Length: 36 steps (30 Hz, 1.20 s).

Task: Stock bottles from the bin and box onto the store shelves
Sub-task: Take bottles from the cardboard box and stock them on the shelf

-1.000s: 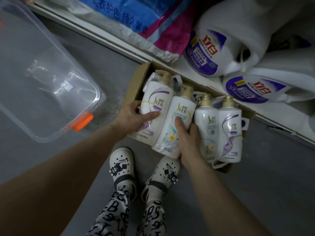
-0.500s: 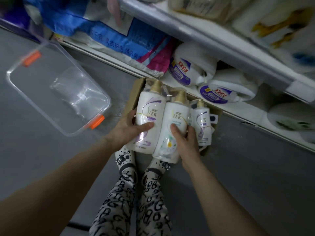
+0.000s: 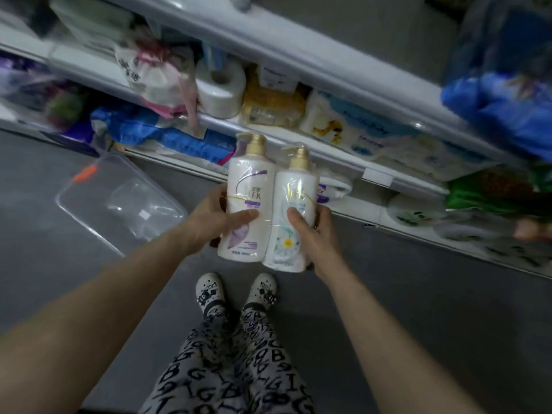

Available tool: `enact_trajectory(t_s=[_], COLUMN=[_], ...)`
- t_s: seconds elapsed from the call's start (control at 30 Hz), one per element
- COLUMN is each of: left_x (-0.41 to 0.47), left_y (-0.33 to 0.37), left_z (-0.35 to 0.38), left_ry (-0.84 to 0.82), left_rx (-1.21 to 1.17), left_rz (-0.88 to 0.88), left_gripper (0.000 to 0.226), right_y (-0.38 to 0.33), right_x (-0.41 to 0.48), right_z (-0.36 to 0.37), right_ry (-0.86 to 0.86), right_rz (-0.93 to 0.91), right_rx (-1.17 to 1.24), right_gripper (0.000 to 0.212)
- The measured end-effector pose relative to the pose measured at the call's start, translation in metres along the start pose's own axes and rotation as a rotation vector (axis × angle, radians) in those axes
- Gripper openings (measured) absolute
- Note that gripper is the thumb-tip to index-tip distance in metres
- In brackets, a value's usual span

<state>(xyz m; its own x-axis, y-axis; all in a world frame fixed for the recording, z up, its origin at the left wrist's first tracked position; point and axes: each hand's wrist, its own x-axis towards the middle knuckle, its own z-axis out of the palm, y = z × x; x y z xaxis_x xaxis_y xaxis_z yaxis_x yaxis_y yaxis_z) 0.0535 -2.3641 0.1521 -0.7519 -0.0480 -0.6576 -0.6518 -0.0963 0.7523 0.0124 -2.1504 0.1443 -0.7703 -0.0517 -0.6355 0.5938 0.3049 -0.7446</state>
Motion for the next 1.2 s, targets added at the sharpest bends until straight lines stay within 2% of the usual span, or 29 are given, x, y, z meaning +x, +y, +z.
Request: enact_trajectory(t_s=[0.07,0.17,0.27,0.4,0.53,0.97,1.13,1.2], left_x=[-0.019,-0.041,-0.059,-0.081,-0.104,-0.157,-0.163,-0.165], left_y=[0.028,0.071,0.105,0.147,0.187,0.281,0.310,0.322], left_z=[0.003,0.009,0.013,0.018,0.026,0.043,0.051,0.057], left_ry=[0.002,-0.030,-0.049,-0.050,-0.054,-0.073,-0.084,-0.088], left_rx=[0.021,0.031,0.062,0.096,0.108,0.207,0.220,0.198], left_rz=[0.036,0.106,0.159,0.261,0.372,0.691,0.744,0.771], left_gripper=[0.068,0.046,0.058,0.069,0.054,0.056,0.063,0.064], right_y=[-0.024,-0.058,-0.087,-0.122,-0.153,-0.232,-0.255,-0.266], right_x=[-0.021,-0.047,-0.069,-0.095,-0.121,-0.176,-0.180,-0.181], right_z=[-0.009,-0.024,-0.037,-0.053,-0.069,-0.108,-0.121,-0.128], right_ry=[0.010,0.041,0.079,0.135,0.163,0.295,0.343,0.333], right_rz=[-0.045,-0.110,-0.186,-0.288,-0.382,-0.654,-0.728,-0.762], right_rx=[0.004,0.029,0.054,0.091,0.115,0.130,0.141,0.148], right_gripper=[0.067,0.058,0.044,0.053,0.048,0.054,0.071,0.070])
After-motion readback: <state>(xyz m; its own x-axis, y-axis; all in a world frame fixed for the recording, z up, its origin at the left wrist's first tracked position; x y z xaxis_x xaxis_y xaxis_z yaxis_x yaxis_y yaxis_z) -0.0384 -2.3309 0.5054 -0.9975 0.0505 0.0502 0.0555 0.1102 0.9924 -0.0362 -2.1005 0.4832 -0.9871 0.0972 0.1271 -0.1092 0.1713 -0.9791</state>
